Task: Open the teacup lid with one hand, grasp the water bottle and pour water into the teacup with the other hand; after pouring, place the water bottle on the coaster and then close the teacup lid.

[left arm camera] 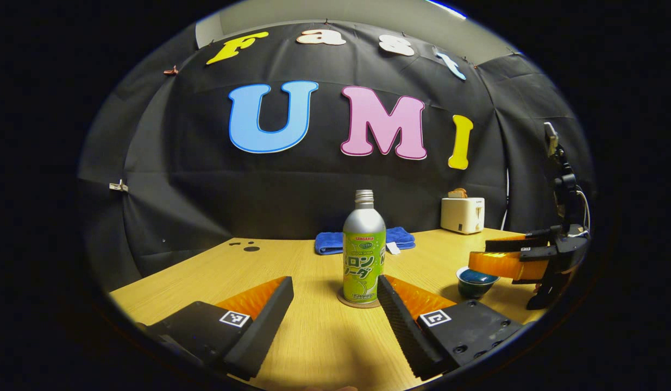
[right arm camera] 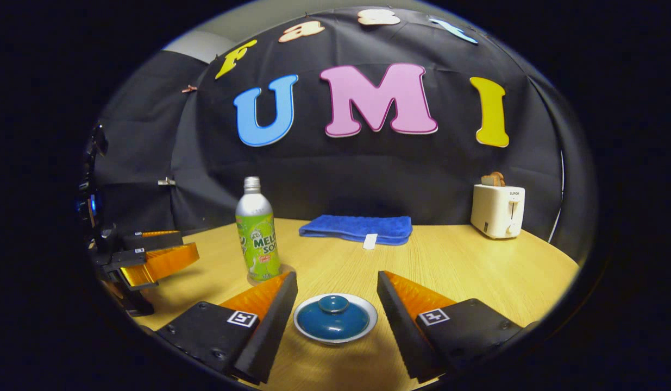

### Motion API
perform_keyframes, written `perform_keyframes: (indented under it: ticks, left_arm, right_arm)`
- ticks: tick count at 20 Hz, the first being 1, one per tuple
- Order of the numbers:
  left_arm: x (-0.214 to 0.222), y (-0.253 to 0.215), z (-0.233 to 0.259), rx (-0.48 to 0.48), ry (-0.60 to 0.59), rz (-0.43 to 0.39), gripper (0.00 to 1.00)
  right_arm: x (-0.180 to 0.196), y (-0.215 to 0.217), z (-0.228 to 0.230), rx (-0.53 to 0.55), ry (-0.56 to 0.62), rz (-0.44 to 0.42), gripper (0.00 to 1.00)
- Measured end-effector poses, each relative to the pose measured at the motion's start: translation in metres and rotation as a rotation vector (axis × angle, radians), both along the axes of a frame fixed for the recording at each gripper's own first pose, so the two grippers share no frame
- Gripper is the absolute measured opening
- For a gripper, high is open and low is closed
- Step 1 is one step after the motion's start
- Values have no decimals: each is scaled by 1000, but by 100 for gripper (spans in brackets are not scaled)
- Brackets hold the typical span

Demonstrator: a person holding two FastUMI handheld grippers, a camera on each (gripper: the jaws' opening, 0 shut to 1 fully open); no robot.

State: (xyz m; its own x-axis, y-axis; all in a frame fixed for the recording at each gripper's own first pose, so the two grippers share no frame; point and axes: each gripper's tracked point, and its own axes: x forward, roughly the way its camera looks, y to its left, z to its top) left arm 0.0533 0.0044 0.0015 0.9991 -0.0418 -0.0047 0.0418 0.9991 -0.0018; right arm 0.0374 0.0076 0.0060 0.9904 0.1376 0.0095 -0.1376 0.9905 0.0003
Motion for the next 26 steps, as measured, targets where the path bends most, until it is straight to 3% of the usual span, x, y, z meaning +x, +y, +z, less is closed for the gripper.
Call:
perform_keyframes:
  ticks: [7, 12, 26]
  left_arm:
    - [-8, 5, 0, -1, 5, 120, 98]
    - [-11, 4, 1, -1, 5, 144, 97]
    - [-12, 3, 1, 0, 4, 133, 98]
  right_arm:
    - [-19, -34, 5, -24, -46, -146, 97]
    - [-35, -50, 6, -22, -54, -235, 97]
    - [-36, -51, 6, -21, -52, -244, 97]
